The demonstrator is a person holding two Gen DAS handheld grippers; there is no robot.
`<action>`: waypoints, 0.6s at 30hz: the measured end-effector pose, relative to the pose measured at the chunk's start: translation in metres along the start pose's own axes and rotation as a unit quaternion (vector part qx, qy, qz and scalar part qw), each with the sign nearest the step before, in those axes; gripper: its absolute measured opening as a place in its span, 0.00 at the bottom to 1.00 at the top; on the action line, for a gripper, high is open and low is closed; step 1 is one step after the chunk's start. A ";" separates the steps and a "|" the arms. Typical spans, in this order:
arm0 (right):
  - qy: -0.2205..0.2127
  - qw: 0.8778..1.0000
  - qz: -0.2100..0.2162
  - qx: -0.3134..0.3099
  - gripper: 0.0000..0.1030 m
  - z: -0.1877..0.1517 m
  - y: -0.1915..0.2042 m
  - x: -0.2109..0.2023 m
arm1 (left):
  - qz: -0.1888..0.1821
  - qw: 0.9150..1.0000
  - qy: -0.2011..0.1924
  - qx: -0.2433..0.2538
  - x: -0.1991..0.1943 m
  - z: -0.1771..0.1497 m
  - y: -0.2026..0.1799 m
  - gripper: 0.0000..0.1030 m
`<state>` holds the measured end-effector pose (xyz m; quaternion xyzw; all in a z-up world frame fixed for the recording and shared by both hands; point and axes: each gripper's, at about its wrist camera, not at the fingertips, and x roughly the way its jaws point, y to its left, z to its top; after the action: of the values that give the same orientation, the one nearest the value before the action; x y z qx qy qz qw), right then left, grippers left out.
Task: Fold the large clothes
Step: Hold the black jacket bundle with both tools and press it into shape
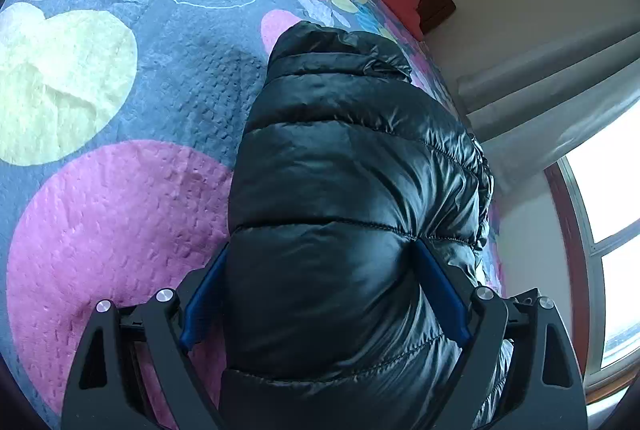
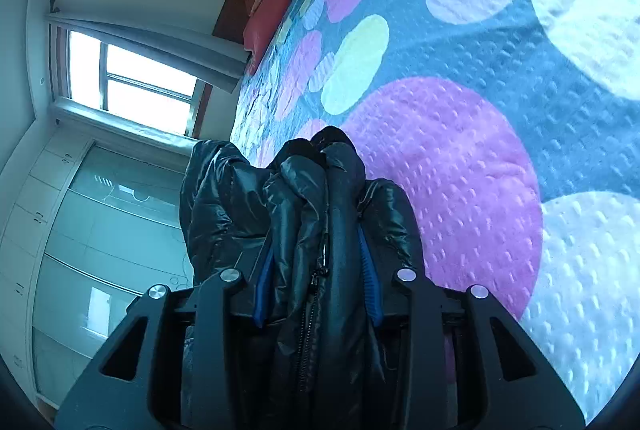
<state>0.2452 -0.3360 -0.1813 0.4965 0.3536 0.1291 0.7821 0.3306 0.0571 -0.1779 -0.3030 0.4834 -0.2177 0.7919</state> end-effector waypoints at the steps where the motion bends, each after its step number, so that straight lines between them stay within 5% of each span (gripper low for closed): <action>1: 0.000 1.000 0.003 0.003 0.34 -0.001 -0.002 0.000 | 0.002 1.000 -0.002 0.002 -0.001 -0.001 -0.001 0.86; 18: -0.001 1.000 0.002 0.004 0.50 0.007 0.007 -0.005 | 0.027 0.999 -0.023 0.023 -0.018 -0.003 -0.013 0.86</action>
<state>0.2472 -0.3408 -0.1714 0.5003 0.3524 0.1293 0.7802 0.3198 0.0581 -0.1583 -0.2764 0.4677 -0.2005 0.8152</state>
